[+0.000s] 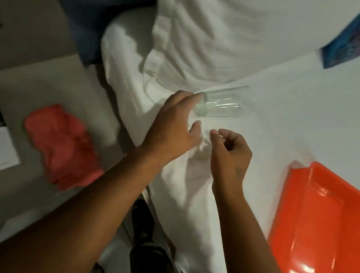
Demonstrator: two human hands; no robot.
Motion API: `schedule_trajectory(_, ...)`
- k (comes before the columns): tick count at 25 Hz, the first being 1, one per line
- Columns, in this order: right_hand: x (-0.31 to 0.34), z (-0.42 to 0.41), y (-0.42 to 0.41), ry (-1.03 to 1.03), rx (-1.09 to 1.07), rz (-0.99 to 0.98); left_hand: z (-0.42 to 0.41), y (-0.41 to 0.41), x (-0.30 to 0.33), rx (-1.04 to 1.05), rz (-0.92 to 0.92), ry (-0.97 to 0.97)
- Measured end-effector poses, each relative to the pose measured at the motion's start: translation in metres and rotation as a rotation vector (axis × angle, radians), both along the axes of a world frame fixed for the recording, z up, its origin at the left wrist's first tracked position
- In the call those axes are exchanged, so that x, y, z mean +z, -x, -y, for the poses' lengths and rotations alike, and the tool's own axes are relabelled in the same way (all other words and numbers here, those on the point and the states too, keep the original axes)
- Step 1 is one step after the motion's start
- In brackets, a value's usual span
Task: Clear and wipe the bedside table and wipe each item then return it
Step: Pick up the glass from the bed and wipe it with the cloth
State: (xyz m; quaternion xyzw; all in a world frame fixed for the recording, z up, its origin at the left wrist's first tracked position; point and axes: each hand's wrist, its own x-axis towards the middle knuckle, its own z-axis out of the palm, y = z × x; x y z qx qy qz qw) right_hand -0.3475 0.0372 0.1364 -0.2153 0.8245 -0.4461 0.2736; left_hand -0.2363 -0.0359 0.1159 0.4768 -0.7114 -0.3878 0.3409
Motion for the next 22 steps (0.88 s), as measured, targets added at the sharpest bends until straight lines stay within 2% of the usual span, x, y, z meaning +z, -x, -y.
schedule_trajectory(2,0.001,0.006,0.03,-0.016,-0.111,0.171,0.01,0.028,0.003,-0.141,0.209,0.119)
schedule_trajectory(5,0.0,0.029,0.049,0.088,-0.145,0.371,0.027,0.048,0.0,-0.165,0.453,0.218)
schedule_trajectory(7,-0.002,0.044,0.055,0.145,-0.16,0.426,0.034,0.055,-0.007,-0.18,0.498,0.184)
schedule_trajectory(10,-0.005,0.057,0.058,0.196,-0.146,0.42,0.034,0.053,-0.012,-0.165,0.471,0.126)
schedule_trajectory(13,-0.002,0.073,0.062,0.066,-0.112,0.31,0.027,0.042,-0.011,-0.163,0.433,0.128)
schedule_trajectory(16,0.009,0.085,0.06,-0.034,-0.028,0.286,0.021,0.027,-0.003,-0.193,0.261,-0.094)
schedule_trajectory(19,0.018,0.067,0.027,-0.011,0.05,0.276,0.022,0.006,0.011,-0.129,-0.143,-0.502)
schedule_trajectory(22,0.014,0.036,-0.039,0.044,0.154,0.247,0.016,-0.044,0.009,-0.004,-0.494,-0.733)
